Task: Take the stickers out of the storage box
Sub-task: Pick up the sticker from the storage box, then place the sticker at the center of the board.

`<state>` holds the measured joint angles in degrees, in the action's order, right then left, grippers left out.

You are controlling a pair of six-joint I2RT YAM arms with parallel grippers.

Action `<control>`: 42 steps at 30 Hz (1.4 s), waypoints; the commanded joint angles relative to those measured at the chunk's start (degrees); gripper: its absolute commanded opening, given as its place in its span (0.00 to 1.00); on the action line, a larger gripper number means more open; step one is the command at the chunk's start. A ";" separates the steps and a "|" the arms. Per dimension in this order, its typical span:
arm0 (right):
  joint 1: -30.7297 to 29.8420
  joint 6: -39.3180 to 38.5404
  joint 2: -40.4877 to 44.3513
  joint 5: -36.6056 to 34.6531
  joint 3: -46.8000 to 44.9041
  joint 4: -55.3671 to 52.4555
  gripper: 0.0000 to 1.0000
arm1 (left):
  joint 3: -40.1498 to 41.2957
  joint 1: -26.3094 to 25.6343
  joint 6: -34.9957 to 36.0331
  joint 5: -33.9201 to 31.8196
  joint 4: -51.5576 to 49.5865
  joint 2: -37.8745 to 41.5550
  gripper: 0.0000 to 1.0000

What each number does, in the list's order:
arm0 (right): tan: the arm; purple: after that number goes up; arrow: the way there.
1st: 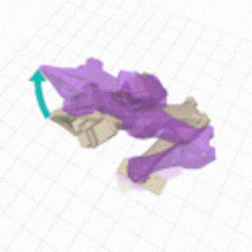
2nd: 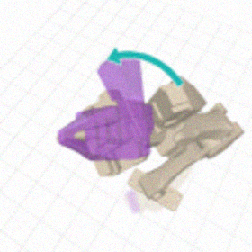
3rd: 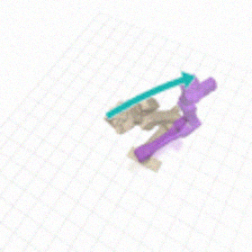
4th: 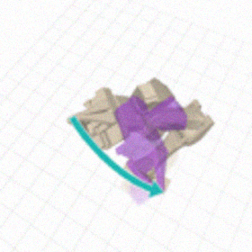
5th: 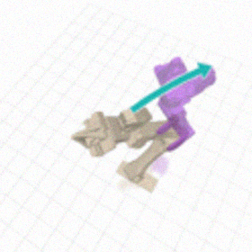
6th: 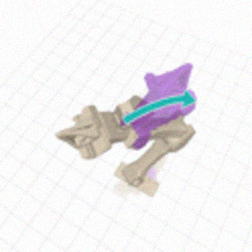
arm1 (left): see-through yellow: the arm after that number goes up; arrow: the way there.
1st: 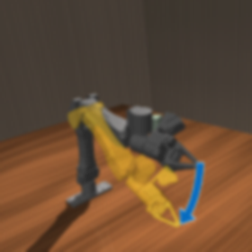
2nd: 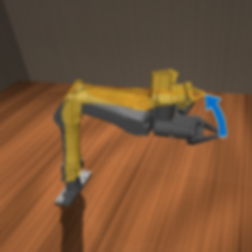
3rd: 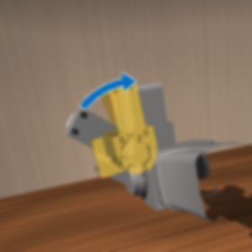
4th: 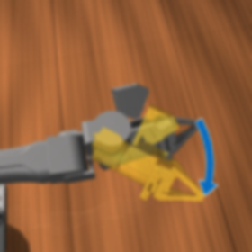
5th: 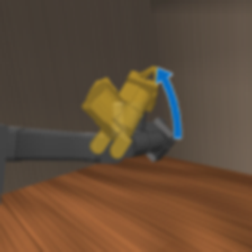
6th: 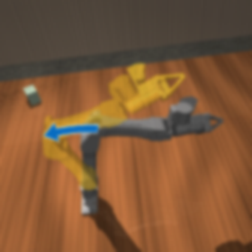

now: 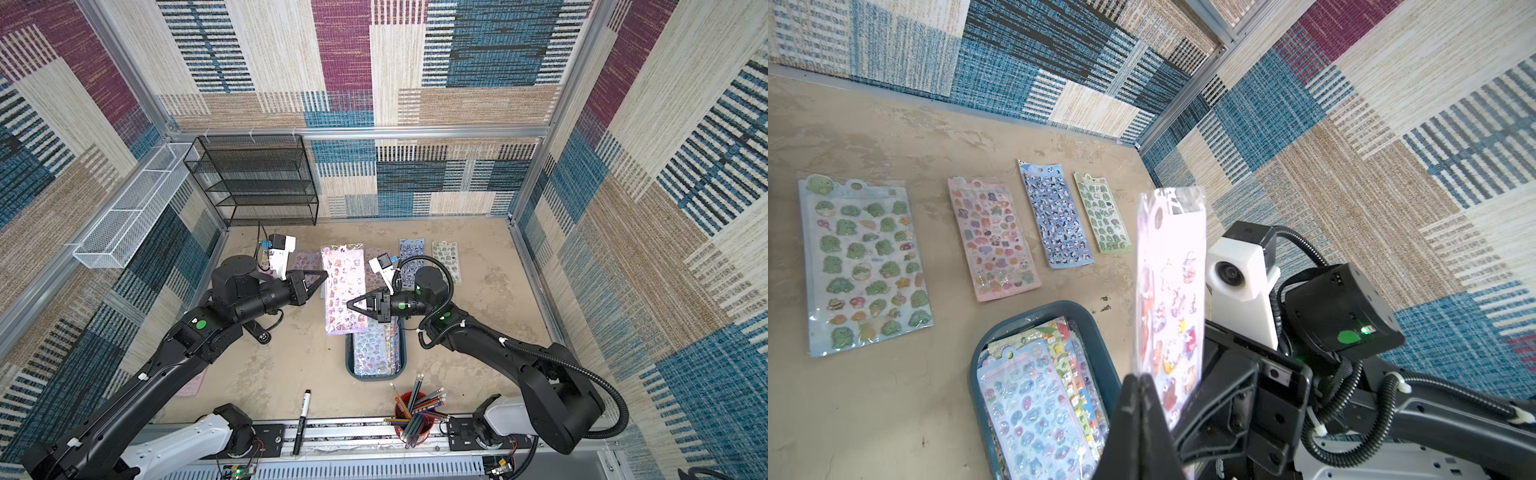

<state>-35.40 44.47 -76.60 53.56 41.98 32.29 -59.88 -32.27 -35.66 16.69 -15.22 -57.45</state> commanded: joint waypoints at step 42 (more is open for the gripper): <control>31.12 -45.01 -33.64 -68.18 54.74 -81.57 0.00 | -4.80 4.06 10.03 5.76 -16.12 -7.10 0.62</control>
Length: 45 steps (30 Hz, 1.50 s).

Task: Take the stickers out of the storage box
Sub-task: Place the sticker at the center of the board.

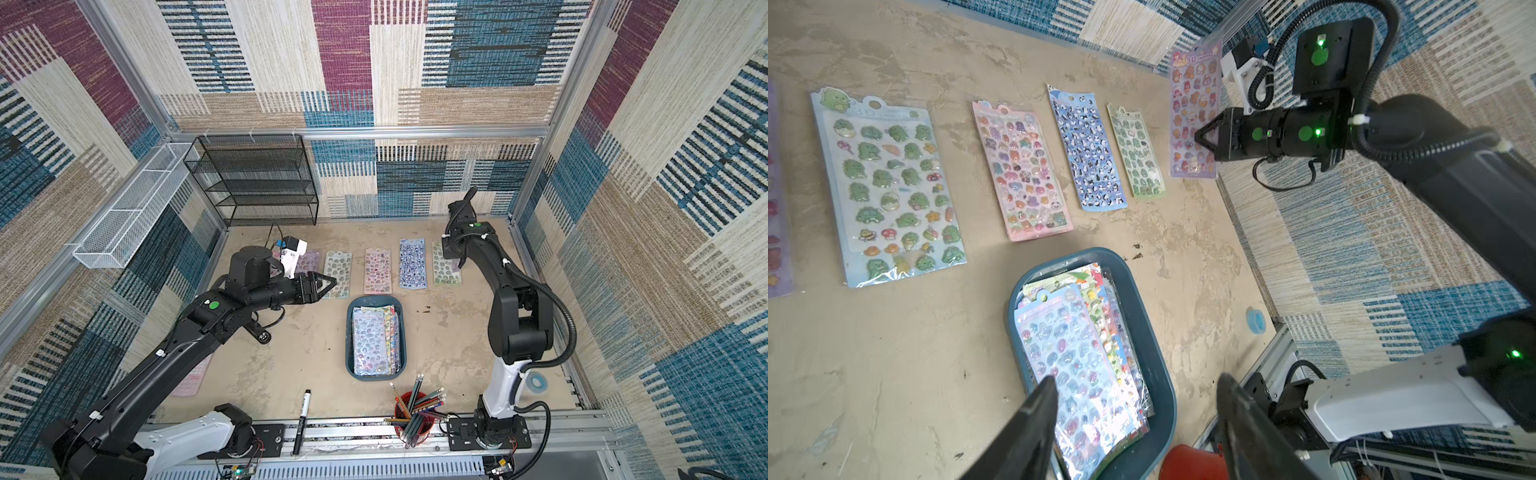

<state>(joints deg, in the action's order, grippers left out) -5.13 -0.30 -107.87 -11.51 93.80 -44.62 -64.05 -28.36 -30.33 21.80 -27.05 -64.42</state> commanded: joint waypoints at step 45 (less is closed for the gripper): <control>6.52 -5.16 -25.88 -13.44 14.96 -10.84 0.31 | -0.69 1.82 4.76 2.24 -2.62 -6.02 0.58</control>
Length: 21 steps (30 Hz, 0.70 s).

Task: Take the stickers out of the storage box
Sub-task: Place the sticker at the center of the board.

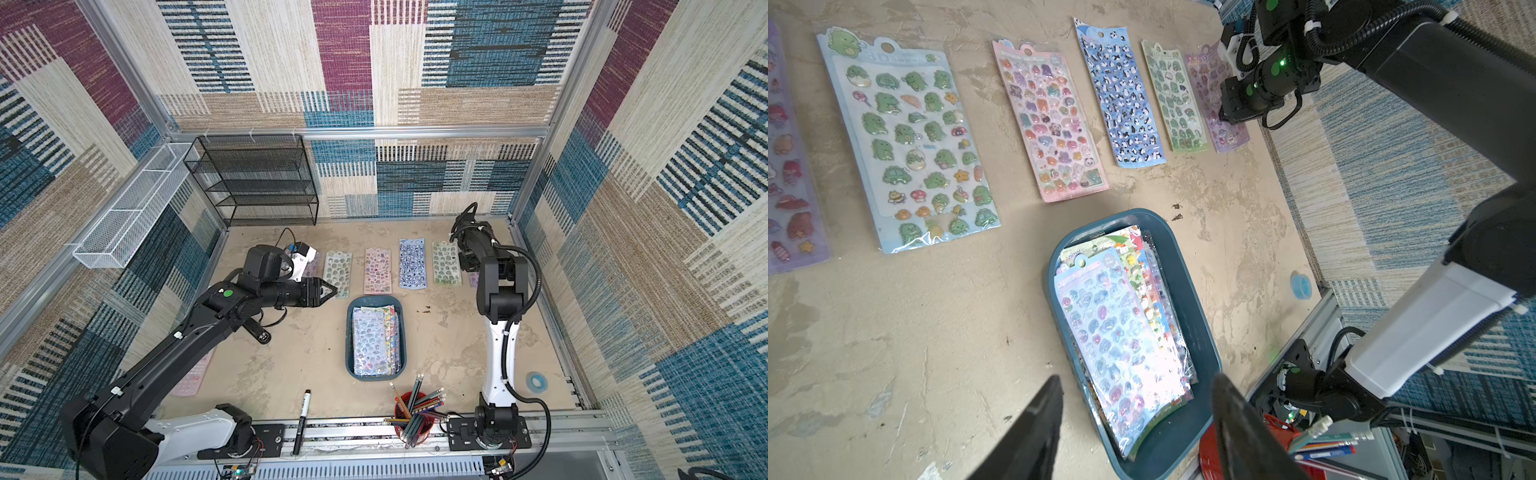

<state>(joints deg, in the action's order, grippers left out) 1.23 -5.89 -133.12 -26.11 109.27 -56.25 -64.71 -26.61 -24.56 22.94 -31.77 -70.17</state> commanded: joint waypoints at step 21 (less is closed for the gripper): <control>2.70 7.16 4.75 3.35 -15.20 9.03 0.78 | -2.08 0.42 -1.99 4.15 2.58 -3.48 0.55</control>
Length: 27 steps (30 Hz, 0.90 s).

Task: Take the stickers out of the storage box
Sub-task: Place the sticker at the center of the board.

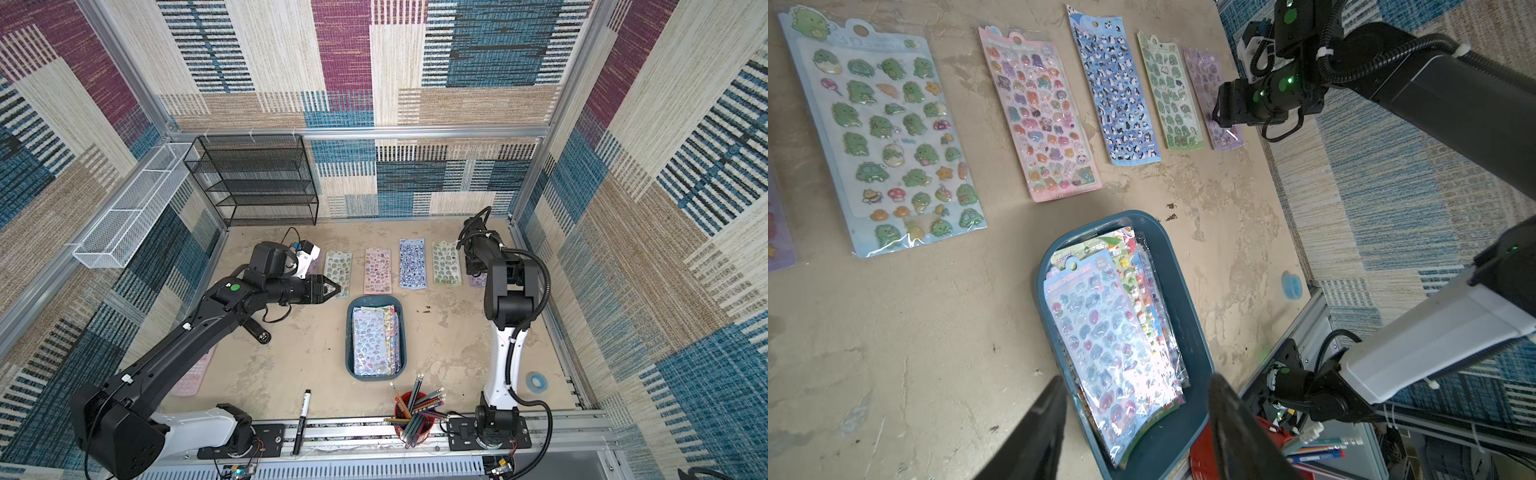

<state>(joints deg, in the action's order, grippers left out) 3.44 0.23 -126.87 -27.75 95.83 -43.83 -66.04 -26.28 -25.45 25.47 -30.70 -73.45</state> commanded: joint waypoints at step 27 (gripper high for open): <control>0.42 5.26 15.38 9.50 -2.58 -3.01 0.74 | 1.82 0.19 -1.78 -1.35 -1.21 5.15 0.55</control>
<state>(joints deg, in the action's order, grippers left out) 4.12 4.43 -114.30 -17.19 94.43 -47.09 -64.64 -26.13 -26.74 24.95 -31.48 -68.84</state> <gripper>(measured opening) 0.742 0.549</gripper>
